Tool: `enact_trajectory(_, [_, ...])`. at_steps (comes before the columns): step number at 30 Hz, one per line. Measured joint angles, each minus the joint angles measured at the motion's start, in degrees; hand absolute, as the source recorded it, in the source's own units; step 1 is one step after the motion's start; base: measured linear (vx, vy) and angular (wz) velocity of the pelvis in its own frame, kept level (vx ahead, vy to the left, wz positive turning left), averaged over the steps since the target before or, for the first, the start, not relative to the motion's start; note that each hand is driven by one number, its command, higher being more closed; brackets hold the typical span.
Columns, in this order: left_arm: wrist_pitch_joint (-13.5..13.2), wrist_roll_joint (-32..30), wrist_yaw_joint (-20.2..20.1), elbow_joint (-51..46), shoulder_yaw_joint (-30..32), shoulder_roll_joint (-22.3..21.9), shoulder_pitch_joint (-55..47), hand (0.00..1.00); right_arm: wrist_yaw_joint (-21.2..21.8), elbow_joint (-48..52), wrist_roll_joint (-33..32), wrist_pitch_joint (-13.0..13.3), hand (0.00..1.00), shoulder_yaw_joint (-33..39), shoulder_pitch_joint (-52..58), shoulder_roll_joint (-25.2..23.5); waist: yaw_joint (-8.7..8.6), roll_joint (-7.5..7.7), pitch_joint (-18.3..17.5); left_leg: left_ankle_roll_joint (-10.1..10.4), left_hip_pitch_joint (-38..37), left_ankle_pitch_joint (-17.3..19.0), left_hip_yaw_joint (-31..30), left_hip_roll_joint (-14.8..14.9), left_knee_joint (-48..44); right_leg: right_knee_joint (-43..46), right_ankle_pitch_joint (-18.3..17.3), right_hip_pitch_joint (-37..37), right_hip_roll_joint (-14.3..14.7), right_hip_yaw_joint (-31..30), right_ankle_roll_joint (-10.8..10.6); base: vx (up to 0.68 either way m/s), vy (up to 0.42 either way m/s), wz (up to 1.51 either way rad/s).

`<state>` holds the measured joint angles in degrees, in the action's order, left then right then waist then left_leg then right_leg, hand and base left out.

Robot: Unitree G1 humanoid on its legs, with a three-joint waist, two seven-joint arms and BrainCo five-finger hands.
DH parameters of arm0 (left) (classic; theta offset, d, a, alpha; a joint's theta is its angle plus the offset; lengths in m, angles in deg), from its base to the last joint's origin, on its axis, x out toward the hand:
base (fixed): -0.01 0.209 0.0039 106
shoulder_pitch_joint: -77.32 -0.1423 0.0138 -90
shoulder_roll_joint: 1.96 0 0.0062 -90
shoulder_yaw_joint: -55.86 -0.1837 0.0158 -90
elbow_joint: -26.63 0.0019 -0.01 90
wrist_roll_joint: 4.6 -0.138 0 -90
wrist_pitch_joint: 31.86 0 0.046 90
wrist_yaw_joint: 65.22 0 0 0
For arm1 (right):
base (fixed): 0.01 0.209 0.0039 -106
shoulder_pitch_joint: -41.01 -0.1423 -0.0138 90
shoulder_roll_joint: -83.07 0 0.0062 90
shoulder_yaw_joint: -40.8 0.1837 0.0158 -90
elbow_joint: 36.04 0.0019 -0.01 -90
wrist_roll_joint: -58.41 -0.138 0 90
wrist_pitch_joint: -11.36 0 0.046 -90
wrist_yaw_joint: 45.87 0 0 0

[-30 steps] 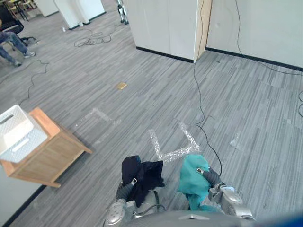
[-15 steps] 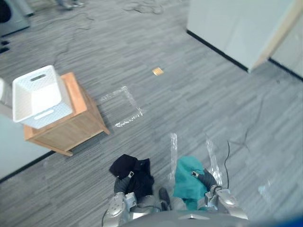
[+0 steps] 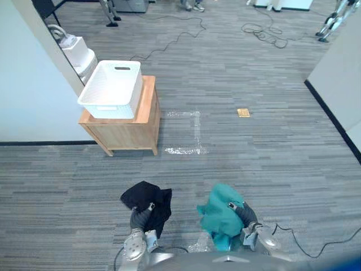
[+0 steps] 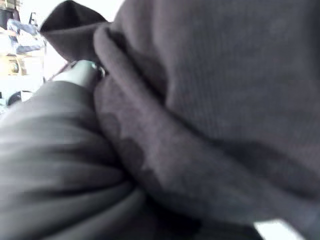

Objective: Tidy the bed and pick cloth on bed and put in laundry

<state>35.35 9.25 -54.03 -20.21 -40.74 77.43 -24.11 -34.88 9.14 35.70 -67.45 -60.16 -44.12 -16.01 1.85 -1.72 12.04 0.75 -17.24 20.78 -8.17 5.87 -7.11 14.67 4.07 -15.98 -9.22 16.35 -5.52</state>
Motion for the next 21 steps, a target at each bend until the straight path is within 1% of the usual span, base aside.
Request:
enact_trajectory(1, [-1.53,0.00,-1.54,0.13,-0.10,-0.53,-0.12,1.00,-0.12,-0.07,-0.83,-0.04,1.00,0.25,-0.79,0.50,0.14,-1.12,0.38,0.22,0.99,-0.87,2.16,1.33,-3.62,4.87,-3.42,-1.70,1.10,0.25,4.91,0.51,-0.509,0.10])
enact_trajectory(2, [-1.69,0.11,-2.27,0.19,-0.15,-0.76,-0.05,1.00,-0.16,-0.05,-1.35,-0.09,1.00,0.59,-1.28,0.61,-0.33,-1.33,0.40,0.73,3.01,-2.09,3.00,2.04,-7.83,5.62,-4.78,-1.33,1.43,1.11,6.30,0.44,-0.424,0.08])
enact_trajectory(3, [-1.93,0.18,-2.59,0.19,-0.18,-0.86,-0.13,1.00,-0.18,0.10,-1.39,-0.16,1.00,0.77,-1.70,0.91,-0.83,-1.42,0.32,0.57,4.66,-3.13,3.17,2.29,-11.61,5.54,-5.46,-0.60,1.57,1.84,6.54,0.42,-0.431,0.32])
enact_trajectory(4, [-2.81,0.35,-3.83,0.12,-0.19,-1.09,-0.24,1.00,-0.19,0.85,-1.38,-0.20,1.00,0.99,-1.17,0.89,-1.29,-1.81,0.41,3.15,10.58,-8.36,4.66,3.89,-24.52,3.50,-7.14,2.75,2.69,3.39,7.24,0.31,-0.310,0.36])
enact_trajectory(5, [-3.06,0.39,-4.27,-0.11,-0.19,-1.37,-0.37,1.00,-0.17,1.18,-1.37,-0.21,1.00,0.91,-0.70,0.89,-1.36,-2.29,0.53,4.28,13.21,-11.68,5.03,5.12,-30.11,1.48,-7.44,4.90,3.78,4.13,7.50,0.44,-0.414,0.40])
enact_trajectory(6, [-3.25,0.31,-4.86,-1.20,-0.20,-1.90,-1.12,1.00,-0.20,1.24,-1.30,-0.38,1.00,0.55,0.06,1.01,-1.30,-2.60,0.73,4.76,16.98,-16.49,5.76,6.99,-38.09,-2.20,-7.43,8.60,5.54,5.04,7.49,0.35,-0.260,0.25])
enact_trajectory(7, [-3.36,0.01,-5.15,-3.81,-0.30,-2.49,-2.64,1.00,-0.28,1.24,-1.14,-1.19,1.00,0.14,0.26,1.28,-0.69,-2.98,1.10,4.49,22.37,-15.29,7.56,8.42,-48.15,-6.56,-7.43,13.44,7.25,5.21,7.49,0.34,-0.238,0.15])
enact_trajectory(8, [-3.36,0.03,-5.25,-4.34,-0.36,-2.56,-3.03,1.00,-0.32,1.27,-1.14,-1.35,1.00,0.12,0.25,1.27,-0.68,-2.75,1.24,4.41,23.40,-14.89,8.12,8.36,-49.37,-7.09,-7.44,14.25,7.35,5.20,7.50,0.34,-0.219,0.05])
enact_trajectory(9, [-3.35,0.08,-6.09,-6.52,-0.62,-2.58,-4.47,1.00,-0.43,1.31,-1.13,-1.75,1.00,0.04,0.22,1.30,-0.47,-2.11,1.68,4.81,26.92,-13.29,10.18,7.87,-51.44,-9.39,-7.56,17.06,7.80,5.22,7.69,0.31,-0.191,-0.06])
enact_trajectory(10, [-3.21,0.14,-6.34,-8.25,-0.82,-2.57,-5.27,1.00,-0.58,1.84,-1.06,-2.13,1.00,0.08,0.25,1.53,0.07,-2.24,1.75,5.02,29.31,-11.89,12.28,7.00,-49.25,-11.29,-7.73,19.30,8.15,5.20,7.95,0.30,-0.173,-0.11])
enact_trajectory(11, [-3.21,0.14,-6.36,-8.69,-0.85,-2.64,-5.57,1.00,-0.64,2.38,-0.89,-2.32,1.00,0.10,0.37,1.81,0.37,-2.18,1.87,4.90,29.98,-11.39,13.49,6.47,-46.61,-12.09,-7.77,20.26,8.28,5.14,7.98,0.29,-0.117,-0.24])
enact_trajectory(12, [-3.02,0.47,-6.39,-8.82,-0.85,-2.63,-5.55,1.00,-0.65,3.41,-0.61,-2.81,1.00,0.09,0.41,2.47,1.00,-2.47,1.87,4.89,30.28,-10.61,16.54,5.25,-39.00,-13.11,-7.71,22.03,8.29,4.98,7.83,0.28,-0.061,-0.17])
enact_trajectory(13, [-2.64,1.33,-6.33,-9.27,-0.81,-2.59,-5.58,1.00,-0.57,3.97,-0.57,-3.00,1.00,0.19,0.32,2.85,0.97,-2.62,1.75,4.64,29.86,-10.69,19.79,3.73,-28.87,-14.19,-8.15,23.15,8.25,5.15,7.45,0.27,-0.036,-0.10])
enact_trajectory(14, [-2.56,1.40,-6.27,-9.81,-0.80,-2.61,-5.58,1.00,-0.52,4.49,-0.54,-3.05,1.00,0.32,0.33,2.99,0.94,-2.64,1.74,4.58,29.18,-11.12,21.36,2.86,-23.07,-14.51,-8.43,23.69,8.23,5.26,7.23,0.28,0.008,0.05])
enact_trajectory(15, [-2.51,2.11,-6.29,-10.88,-0.84,-2.61,-5.54,1.00,-0.15,5.23,0.04,-2.94,1.00,0.38,0.38,3.30,0.90,-2.69,1.70,3.65,27.87,-13.87,24.30,1.30,-11.43,-15.25,-8.80,24.64,8.27,5.78,7.09,0.37,0.069,0.15])
enact_trajectory(16, [-2.49,3.30,-6.30,-11.13,-1.12,-2.58,-5.53,1.00,0.00,5.37,0.65,-2.88,1.00,0.58,0.62,3.36,0.90,-2.78,1.55,3.30,26.64,-17.52,27.13,0.08,-2.33,-15.98,-9.35,25.80,8.39,6.73,6.58,0.41,0.093,0.23])
enact_trajectory(17, [-2.45,3.75,-6.31,-11.15,-1.33,-2.56,-5.29,1.00,0.00,5.38,0.84,-2.86,1.00,0.72,0.78,3.36,0.90,-2.85,1.51,2.89,26.30,-19.13,28.37,-0.21,0.38,-16.06,-9.81,26.62,8.41,7.25,6.23,0.38,0.104,0.42])
enact_trajectory(18, [-2.43,4.01,-6.32,-11.24,-1.86,-2.44,-4.72,1.00,0.00,5.49,1.22,-2.71,1.00,1.04,1.35,3.26,0.90,-2.82,1.36,0.54,26.18,-22.28,30.74,-0.31,2.10,-15.92,-10.96,27.73,8.22,8.61,5.17,0.36,0.105,0.64])
enact_trajectory(19, [-2.42,4.32,-6.33,-11.59,-2.39,-2.43,-4.17,1.00,0.02,5.76,1.60,-2.62,1.00,1.21,2.19,3.27,0.64,-2.35,0.95,-2.42,26.14,-24.77,33.32,-0.68,2.39,-15.84,-12.21,28.57,7.44,9.93,3.77,0.37,0.109,0.74])
enact_trajectory(20, [-2.41,4.33,-6.31,-11.92,-2.44,-2.48,-3.86,1.00,0.01,5.69,1.64,-2.63,1.00,1.23,2.39,3.26,0.71,-1.97,0.68,-3.97,26.25,-24.96,34.02,-1.56,2.53,-15.66,-12.82,28.72,6.74,10.65,3.11,0.54,0.178,0.66])
enact_trajectory(21, [-2.42,4.65,-6.27,-13.14,-2.36,-2.28,-3.79,1.00,0.06,5.76,1.90,-2.61,1.00,1.16,2.40,2.95,1.21,-0.45,0.06,-5.78,26.41,-24.34,34.02,-3.61,2.75,-15.46,-13.54,28.67,4.94,11.30,1.94,0.43,0.151,0.34])
